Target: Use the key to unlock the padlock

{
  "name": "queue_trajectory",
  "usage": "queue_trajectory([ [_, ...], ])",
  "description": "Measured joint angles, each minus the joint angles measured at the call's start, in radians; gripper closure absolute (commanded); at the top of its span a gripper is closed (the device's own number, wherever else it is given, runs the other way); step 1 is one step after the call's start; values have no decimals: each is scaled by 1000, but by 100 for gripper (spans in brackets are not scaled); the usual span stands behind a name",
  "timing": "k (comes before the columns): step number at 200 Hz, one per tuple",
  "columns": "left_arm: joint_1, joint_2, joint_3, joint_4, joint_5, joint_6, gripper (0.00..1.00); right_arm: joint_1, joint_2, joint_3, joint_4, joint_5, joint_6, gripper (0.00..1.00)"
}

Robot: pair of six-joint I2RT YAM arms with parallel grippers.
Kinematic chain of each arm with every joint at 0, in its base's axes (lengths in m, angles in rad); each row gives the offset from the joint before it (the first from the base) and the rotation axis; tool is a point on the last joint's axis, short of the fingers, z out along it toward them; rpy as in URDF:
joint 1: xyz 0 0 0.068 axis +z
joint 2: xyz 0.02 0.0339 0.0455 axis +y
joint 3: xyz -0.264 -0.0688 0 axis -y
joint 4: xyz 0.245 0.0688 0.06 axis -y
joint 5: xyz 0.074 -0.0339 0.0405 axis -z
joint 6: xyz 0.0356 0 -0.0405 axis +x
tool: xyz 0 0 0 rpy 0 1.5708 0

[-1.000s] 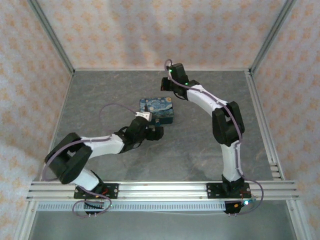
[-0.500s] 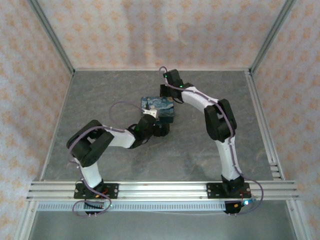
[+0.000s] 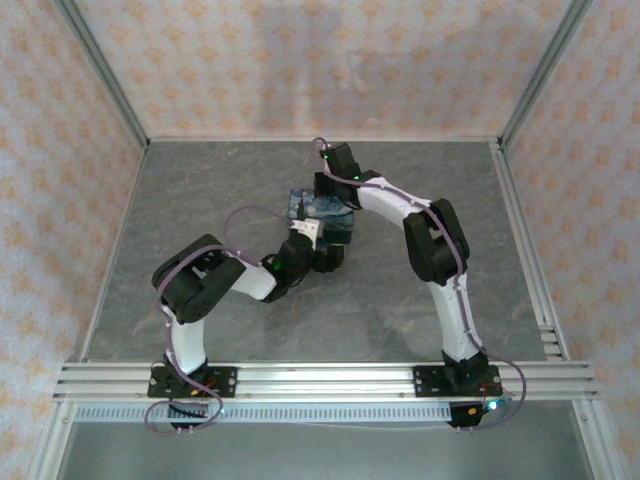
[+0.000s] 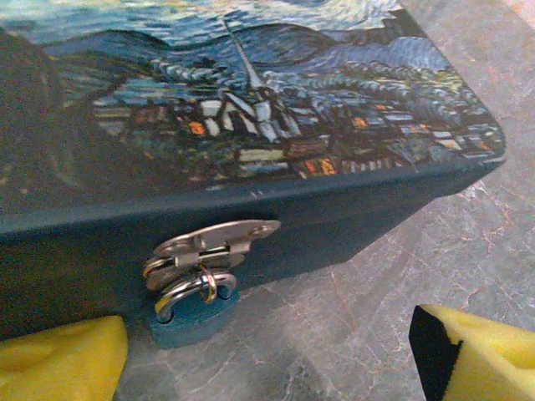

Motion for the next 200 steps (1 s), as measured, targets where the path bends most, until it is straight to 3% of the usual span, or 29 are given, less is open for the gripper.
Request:
queue_trajectory([
  [57, -19, 56, -11, 125, -42, 70, 8, 4, -9, -64, 127, 6, 9, 100],
  [88, -22, 101, -8, 203, -52, 109, 18, 4, -15, -100, 201, 3, 27, 100],
  [141, -11, 121, 37, 228, 90, 120, 30, 5, -19, -124, 256, -29, 53, 100],
  [200, -2, 121, 71, 223, 197, 34, 30, 9, -28, -153, 295, -57, 76, 100],
])
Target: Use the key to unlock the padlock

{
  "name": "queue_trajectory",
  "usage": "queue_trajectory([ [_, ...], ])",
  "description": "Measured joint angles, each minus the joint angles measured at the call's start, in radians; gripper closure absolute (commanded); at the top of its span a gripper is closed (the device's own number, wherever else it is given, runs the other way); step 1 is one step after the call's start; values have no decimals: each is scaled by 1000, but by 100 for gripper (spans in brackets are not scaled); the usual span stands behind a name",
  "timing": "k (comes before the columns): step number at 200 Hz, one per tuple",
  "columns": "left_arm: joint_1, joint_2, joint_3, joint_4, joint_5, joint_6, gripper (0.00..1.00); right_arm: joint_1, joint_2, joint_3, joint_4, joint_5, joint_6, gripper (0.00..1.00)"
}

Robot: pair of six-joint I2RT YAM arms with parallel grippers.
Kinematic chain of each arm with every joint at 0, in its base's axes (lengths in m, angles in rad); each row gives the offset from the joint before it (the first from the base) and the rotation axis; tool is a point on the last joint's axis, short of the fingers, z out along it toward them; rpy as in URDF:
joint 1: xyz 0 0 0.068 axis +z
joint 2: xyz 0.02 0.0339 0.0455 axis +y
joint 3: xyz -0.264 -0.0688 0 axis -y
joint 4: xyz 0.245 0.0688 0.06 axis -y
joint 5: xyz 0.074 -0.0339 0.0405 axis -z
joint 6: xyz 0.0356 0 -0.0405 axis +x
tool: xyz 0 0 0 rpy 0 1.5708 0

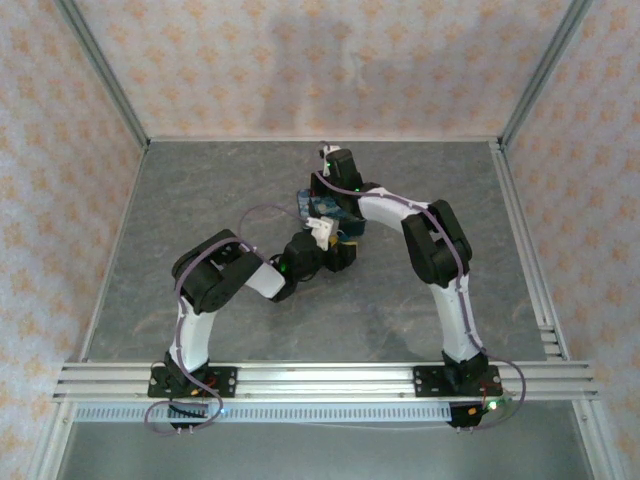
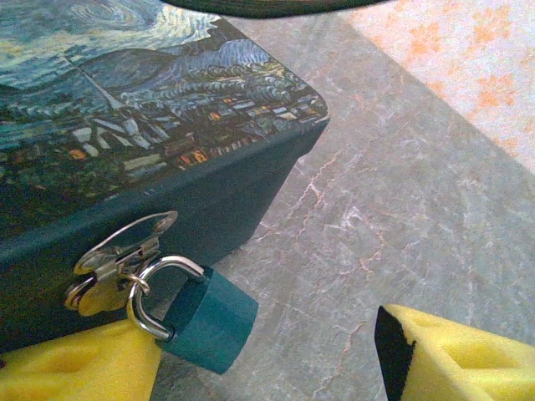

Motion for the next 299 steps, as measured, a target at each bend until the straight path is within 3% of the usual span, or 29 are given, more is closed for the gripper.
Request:
queue_trajectory([
  [73, 24, 0, 0, 14, 40, -147, 31, 4, -28, -61, 58, -15, 24, 100],
  [112, 34, 0, 0, 4, 38, -168, 50, 4, -37, -82, 80, -16, 34, 100],
  [153, 39, 23, 14, 3, 34, -183, 57, 4, -46, -96, 85, -19, 38, 100],
  [220, 44, 50, 42, -7, 37, -217, 81, 4, -56, -105, 76, -19, 38, 100],
  [273, 74, 43, 53, -49, 60, -235, 86, 10, -117, -151, 14, -45, 64, 100],
  [299, 87, 27, 53, -89, 75, -238, 67, 8, -142, -176, -2, -48, 89, 100],
])
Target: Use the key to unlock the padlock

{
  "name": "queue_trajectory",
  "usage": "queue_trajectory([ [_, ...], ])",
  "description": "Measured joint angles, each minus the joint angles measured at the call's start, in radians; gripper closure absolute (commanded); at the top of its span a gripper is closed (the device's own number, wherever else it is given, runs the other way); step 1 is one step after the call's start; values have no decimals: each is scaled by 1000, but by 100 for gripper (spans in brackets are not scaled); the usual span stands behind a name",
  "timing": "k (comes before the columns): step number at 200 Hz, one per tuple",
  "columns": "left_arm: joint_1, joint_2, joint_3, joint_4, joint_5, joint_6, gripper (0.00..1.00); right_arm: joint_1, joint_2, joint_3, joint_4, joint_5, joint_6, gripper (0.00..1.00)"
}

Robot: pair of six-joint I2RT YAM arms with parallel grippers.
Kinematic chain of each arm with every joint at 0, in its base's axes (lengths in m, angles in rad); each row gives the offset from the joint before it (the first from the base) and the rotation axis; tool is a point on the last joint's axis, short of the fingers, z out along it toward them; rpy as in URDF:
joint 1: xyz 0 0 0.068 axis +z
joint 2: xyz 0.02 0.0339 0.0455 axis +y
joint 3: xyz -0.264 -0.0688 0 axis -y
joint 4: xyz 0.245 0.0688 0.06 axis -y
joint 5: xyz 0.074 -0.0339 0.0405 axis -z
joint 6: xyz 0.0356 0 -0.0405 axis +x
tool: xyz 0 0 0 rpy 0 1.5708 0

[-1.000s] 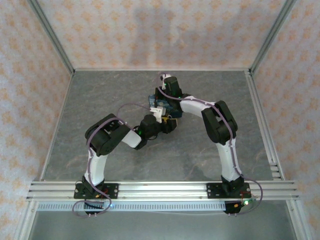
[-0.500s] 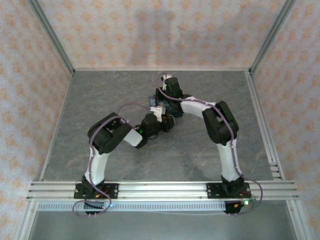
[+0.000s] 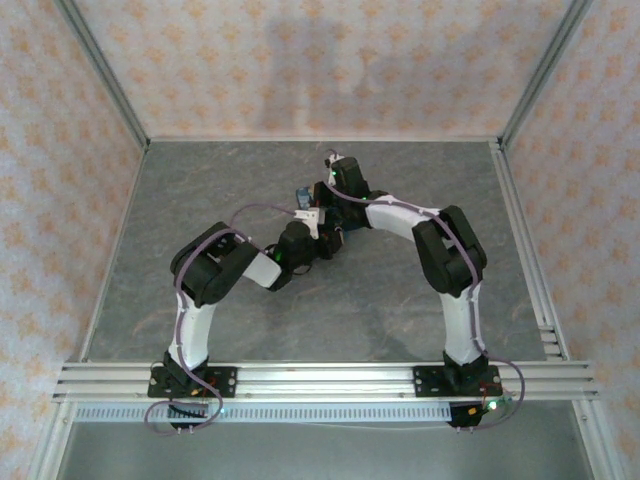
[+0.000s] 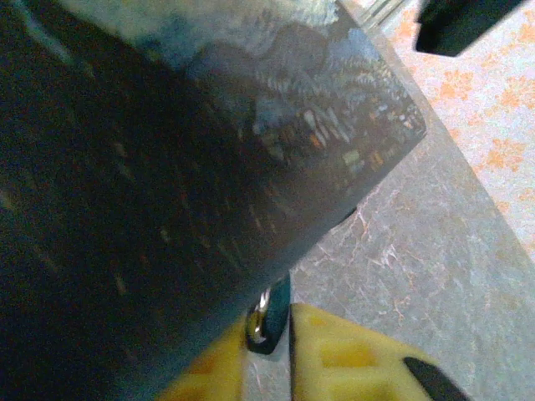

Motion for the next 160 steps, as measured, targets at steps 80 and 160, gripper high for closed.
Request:
queue_trajectory([
  [80, -9, -2, 26, -19, -12, 8, 40, -16, -2, 10, -27, -4, 12, 100],
  [160, -44, 92, 79, 95, -100, 83, 45, -26, -2, 19, -53, -5, 7, 100],
])
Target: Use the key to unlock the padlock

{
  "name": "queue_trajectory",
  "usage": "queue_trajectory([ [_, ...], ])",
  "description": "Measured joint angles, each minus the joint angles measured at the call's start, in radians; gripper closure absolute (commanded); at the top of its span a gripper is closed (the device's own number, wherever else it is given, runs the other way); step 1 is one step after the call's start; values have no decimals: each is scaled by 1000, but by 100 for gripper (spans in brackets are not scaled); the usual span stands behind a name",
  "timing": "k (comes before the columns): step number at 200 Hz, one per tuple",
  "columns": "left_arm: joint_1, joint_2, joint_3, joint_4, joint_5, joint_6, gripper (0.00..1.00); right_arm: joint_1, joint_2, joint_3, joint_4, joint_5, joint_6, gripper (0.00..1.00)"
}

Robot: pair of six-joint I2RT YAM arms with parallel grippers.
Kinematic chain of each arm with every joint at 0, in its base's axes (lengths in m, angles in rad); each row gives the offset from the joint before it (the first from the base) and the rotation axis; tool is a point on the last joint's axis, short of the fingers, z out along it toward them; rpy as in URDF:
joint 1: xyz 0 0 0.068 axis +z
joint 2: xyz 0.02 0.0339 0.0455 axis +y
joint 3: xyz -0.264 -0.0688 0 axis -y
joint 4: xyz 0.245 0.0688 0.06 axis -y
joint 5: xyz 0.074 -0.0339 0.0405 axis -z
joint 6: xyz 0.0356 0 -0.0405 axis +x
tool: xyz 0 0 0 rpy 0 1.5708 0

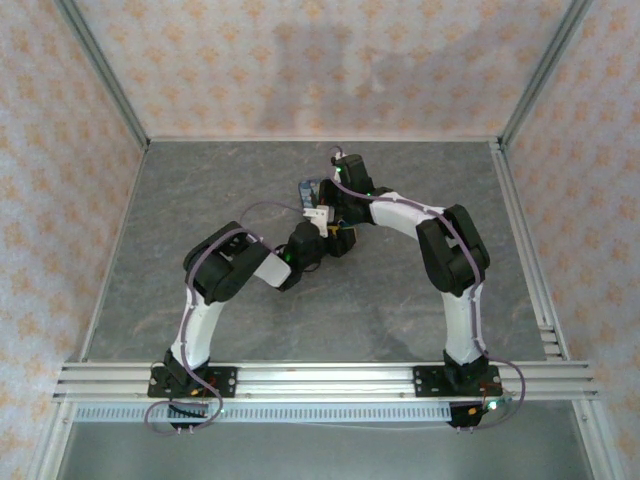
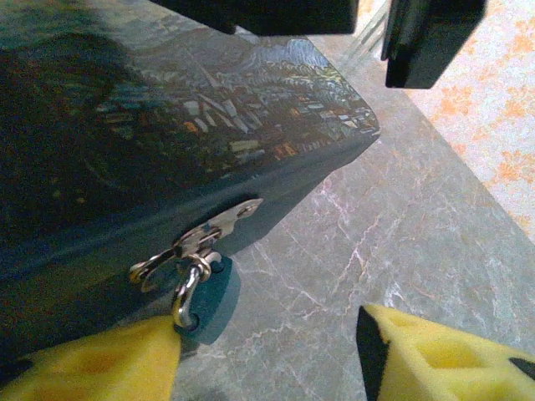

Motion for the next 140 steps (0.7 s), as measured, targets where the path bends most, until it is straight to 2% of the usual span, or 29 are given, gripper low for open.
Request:
queue_trajectory([
  [28, 0, 25, 3, 63, 10, 8, 37, -1, 0, 0, 0, 0, -4, 100],
  [75, -2, 34, 18, 77, 28, 5, 33, -4, 13, 16, -3, 1, -7, 100],
  [140, -2, 35, 66, -3, -19, -53, 34, -26, 83, 168, -121, 96, -6, 100],
])
